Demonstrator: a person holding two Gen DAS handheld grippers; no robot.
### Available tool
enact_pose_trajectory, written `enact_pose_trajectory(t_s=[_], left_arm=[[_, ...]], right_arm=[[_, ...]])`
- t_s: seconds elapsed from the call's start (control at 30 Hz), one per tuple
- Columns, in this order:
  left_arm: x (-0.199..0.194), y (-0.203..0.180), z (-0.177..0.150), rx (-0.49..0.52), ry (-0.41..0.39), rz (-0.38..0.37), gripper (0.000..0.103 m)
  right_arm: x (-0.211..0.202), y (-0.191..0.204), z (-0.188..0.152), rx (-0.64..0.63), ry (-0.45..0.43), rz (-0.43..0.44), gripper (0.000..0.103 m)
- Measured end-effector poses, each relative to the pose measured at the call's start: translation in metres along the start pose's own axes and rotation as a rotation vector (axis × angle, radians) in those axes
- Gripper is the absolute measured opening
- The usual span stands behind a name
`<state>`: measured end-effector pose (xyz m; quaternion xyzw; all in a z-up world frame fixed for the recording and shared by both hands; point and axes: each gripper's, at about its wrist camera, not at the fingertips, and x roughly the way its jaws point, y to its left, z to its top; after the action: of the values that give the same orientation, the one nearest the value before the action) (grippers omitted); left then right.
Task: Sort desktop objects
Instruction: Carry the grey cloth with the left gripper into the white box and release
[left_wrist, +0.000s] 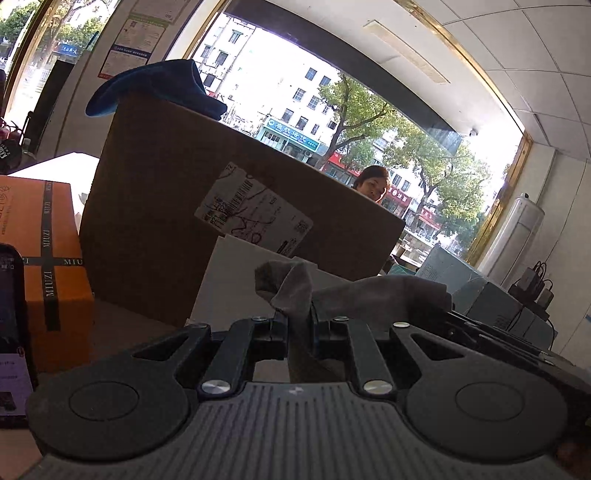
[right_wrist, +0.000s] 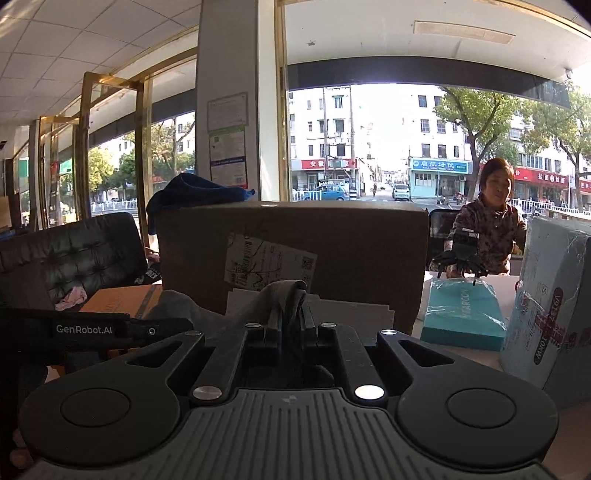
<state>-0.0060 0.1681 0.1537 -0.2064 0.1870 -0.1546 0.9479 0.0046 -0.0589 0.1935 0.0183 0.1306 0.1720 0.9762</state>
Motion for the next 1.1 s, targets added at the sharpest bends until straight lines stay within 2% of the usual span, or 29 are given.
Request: enact_pose_trajectory(t_s=[0.23, 0.4, 0.57, 0.67, 0.73, 0.87, 0.93, 1.1], left_arm=[[0.042, 0.016, -0.014, -0.032, 0.164, 0.049, 0.010], [0.064, 0.024, -0.024, -0.035, 0.236, 0.077, 0.010], [0.078, 0.035, -0.028, -0.066, 0.276, 0.084, 0.010], [0.083, 0.038, -0.026, -0.068, 0.281, 0.088, 0.011], [0.081, 0.039, -0.024, -0.069, 0.277, 0.088, 0.015], [0.075, 0.039, -0.019, -0.056, 0.253, 0.093, 0.029], [0.070, 0.037, -0.016, -0.038, 0.225, 0.100, 0.039], [0.060, 0.032, -0.010, -0.006, 0.180, 0.107, 0.042]], right_arm=[[0.046, -0.008, -0.020, 0.059, 0.189, -0.039, 0.008], [0.066, -0.007, -0.032, 0.047, 0.288, -0.073, 0.008], [0.081, -0.005, -0.041, 0.037, 0.345, -0.105, 0.008], [0.094, -0.004, -0.051, 0.025, 0.373, -0.123, 0.008], [0.104, -0.003, -0.058, 0.012, 0.382, -0.135, 0.008], [0.113, -0.003, -0.065, 0.004, 0.389, -0.156, 0.008], [0.117, -0.002, -0.069, 0.001, 0.393, -0.166, 0.008], [0.128, -0.002, -0.074, -0.017, 0.404, -0.185, 0.008]])
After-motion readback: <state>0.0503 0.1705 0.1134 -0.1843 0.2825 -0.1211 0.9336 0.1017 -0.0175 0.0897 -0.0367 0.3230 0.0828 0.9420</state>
